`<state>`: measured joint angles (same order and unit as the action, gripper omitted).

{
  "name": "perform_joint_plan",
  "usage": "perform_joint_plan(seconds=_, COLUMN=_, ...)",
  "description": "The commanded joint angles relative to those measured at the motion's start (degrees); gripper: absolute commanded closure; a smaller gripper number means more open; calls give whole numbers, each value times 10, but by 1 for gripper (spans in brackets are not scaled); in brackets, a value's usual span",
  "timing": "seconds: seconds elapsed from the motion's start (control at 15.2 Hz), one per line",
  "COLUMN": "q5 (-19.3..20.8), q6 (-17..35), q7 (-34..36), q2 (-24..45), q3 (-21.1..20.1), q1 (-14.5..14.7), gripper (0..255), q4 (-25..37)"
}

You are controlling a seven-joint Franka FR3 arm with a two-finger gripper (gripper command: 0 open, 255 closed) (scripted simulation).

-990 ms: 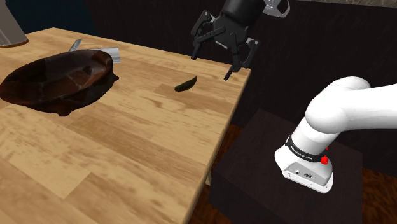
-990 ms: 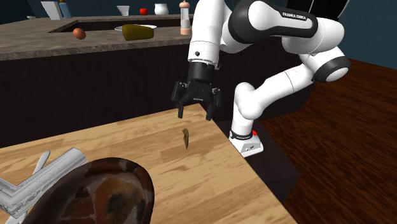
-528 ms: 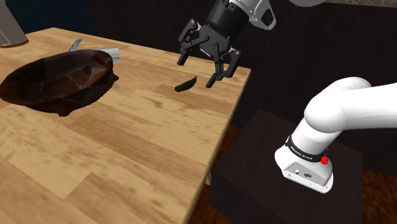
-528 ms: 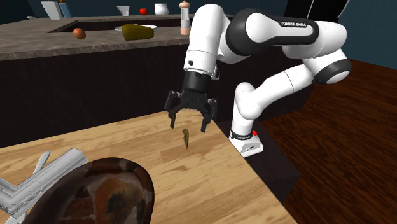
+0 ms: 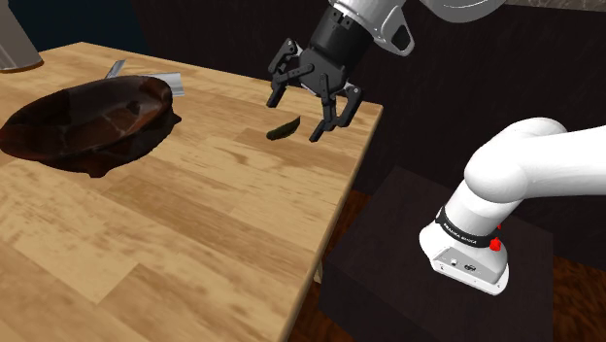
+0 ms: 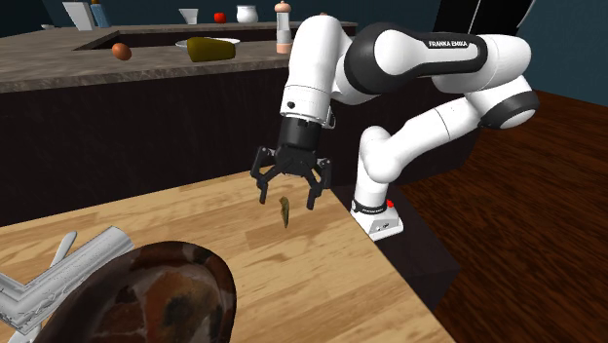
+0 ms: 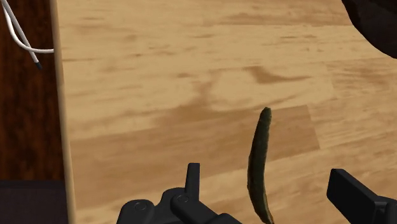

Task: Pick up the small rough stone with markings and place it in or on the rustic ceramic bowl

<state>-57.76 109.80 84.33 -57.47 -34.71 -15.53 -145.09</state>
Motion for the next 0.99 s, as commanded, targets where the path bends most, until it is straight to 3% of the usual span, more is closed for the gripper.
perform_joint_plan(seconds=0.0, q5=0, q6=0, q7=0, q2=0, q3=0, q1=0, gripper=0, q4=0)
perform_joint_plan(seconds=0.07, q5=0, q6=0, q7=0, q2=0, q3=0, q1=0, gripper=255, q4=0)
perform_joint_plan(seconds=0.66, q5=0, q6=0, q7=0, q2=0, q3=0, q1=0, gripper=255, q4=0)
perform_joint_plan(seconds=0.92, q5=17, q6=-22, q7=13, q2=4, q3=14, q1=-6, gripper=255, q4=28)
